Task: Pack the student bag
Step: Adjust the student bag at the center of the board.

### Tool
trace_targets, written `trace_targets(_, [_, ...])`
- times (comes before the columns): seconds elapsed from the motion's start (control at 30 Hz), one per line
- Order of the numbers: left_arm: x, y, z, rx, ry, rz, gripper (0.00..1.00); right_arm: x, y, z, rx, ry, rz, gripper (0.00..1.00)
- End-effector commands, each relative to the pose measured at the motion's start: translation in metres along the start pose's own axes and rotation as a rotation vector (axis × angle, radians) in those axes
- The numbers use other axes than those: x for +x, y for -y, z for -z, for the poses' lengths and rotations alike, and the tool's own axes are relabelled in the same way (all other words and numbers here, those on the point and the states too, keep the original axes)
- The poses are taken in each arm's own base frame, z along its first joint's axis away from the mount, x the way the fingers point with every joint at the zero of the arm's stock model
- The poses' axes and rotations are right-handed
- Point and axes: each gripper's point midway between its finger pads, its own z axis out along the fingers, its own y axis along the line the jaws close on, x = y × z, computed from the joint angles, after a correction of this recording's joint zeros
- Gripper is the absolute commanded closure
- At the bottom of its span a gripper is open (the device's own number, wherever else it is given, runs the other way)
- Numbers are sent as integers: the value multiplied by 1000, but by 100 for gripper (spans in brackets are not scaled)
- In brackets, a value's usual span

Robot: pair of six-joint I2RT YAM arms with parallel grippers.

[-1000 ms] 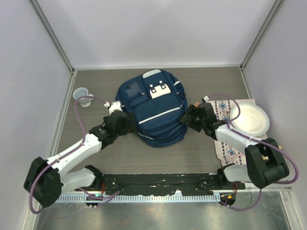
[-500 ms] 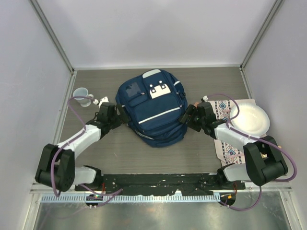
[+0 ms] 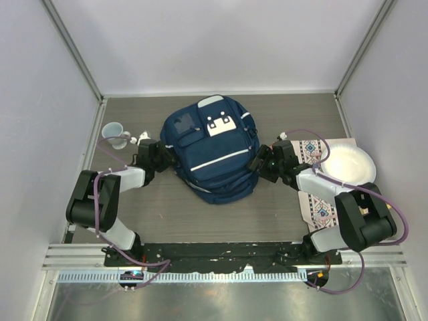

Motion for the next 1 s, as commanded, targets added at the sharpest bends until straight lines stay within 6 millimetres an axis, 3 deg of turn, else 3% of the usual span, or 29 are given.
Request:
trace_targets(0.0, [-17,23,-9,104,55,47,64,-24,-32,-5,-83,54,18,23])
trace_targets(0.07, [-12,20,-5,105,50,63,84,-23,-31,-10,-77,40,23,23])
trace_targets(0.17, [-5,14,6,96,41,76,100,-30,-36,-14,-80,48,40,23])
trace_targets(0.3, [4,19,37,121,40,81,100,-47,-45,-25,-85,65,57,26])
trace_targets(0.4, [20,11,54,79,33,78,100,-67,-53,-30,-91,87,69,27])
trace_targets(0.53, [45,30,82,133,28,58,100,-89,-53,-46,-79,87,70,27])
trace_targets(0.77, [78,29,98,113,22,92,100,-105,-75,-63,-149,43,62,27])
trace_targets(0.8, [85,32,101,122,12,82,100,-108,-86,-62,-184,31,77,27])
trace_targets(0.97, [86,33,108,119,36,117,100,-110,-91,-67,-174,-24,126,27])
